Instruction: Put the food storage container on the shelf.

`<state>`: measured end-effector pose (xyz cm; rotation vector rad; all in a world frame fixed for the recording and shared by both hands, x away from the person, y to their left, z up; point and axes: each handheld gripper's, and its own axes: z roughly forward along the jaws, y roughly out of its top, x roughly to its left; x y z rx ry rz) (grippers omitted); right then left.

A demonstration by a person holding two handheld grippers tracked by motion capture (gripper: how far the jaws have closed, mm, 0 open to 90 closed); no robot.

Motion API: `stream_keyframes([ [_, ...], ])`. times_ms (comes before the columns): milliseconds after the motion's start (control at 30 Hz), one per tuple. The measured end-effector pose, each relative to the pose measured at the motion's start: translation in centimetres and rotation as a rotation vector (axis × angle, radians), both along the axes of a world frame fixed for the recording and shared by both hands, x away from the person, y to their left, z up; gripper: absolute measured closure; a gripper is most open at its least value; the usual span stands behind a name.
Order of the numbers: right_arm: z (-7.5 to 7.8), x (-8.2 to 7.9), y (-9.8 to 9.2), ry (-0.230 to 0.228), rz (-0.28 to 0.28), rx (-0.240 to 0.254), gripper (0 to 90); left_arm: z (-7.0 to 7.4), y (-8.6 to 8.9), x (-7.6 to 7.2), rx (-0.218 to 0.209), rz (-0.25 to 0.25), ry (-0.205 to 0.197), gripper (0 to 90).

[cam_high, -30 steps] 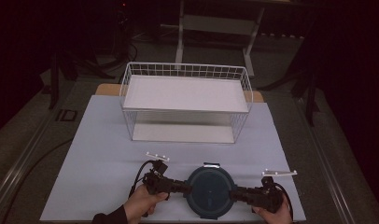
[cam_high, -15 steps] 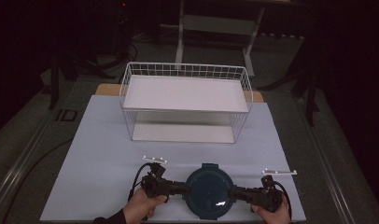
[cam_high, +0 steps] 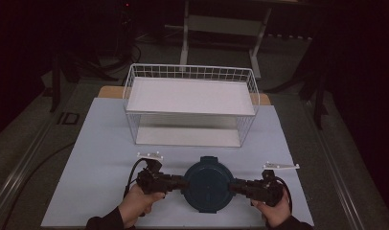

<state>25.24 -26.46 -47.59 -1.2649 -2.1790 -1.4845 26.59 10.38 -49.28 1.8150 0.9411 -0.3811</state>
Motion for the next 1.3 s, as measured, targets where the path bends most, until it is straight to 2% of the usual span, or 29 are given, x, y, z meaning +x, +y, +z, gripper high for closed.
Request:
stream_keyframes([
  [33, 0.1, 0.2, 0.2, -0.005, 0.003, -0.003, 55.7, 0.4, 0.3, 0.2, 0.008, 0.006, -0.017, 57.2],
  [167, 0.4, 0.9, 0.7, -0.021, 0.010, 0.001, 55.8, 0.7, 0.8, 0.6, 0.005, 0.019, -0.039, 57.2],
  [233, 0.8, 1.7, 1.2, -0.046, 0.017, -0.002, 55.8, 1.0, 1.3, 1.1, 0.006, 0.038, -0.068, 57.2],
  [400, 1.2, 3.4, 1.9, -0.064, 0.028, 0.005, 55.8, 1.5, 2.0, 2.3, 0.002, 0.069, -0.097, 57.1],
  [767, 1.1, 6.7, 3.1, -0.099, 0.039, -0.002, 55.7, 1.6, 2.9, 4.9, 0.020, 0.108, -0.128, 56.9],
  [833, 0.9, 7.9, 3.5, -0.115, 0.041, 0.008, 55.7, 1.6, 3.3, 5.8, 0.021, 0.122, -0.139, 56.9],
  [900, 0.8, 8.3, 3.6, -0.119, 0.040, 0.014, 55.6, 1.6, 3.5, 6.1, 0.023, 0.123, -0.143, 56.9],
  [1067, 0.7, 10.6, 4.3, -0.161, 0.035, 0.012, 55.6, 1.0, 4.1, 8.0, 0.015, 0.146, -0.166, 56.9],
  [1133, 0.7, 10.9, 4.5, -0.162, 0.032, 0.010, 55.6, 1.0, 4.1, 8.0, 0.015, 0.146, -0.166, 56.8],
  [1233, 0.1, 12.2, 4.8, -0.171, 0.022, 0.018, 55.5, 0.3, 4.5, 9.4, 0.005, 0.173, -0.174, 56.7],
  [1300, -0.1, 12.4, 5.0, -0.172, 0.020, 0.017, 55.5, 0.2, 4.6, 9.6, -0.003, 0.183, -0.172, 56.7],
])
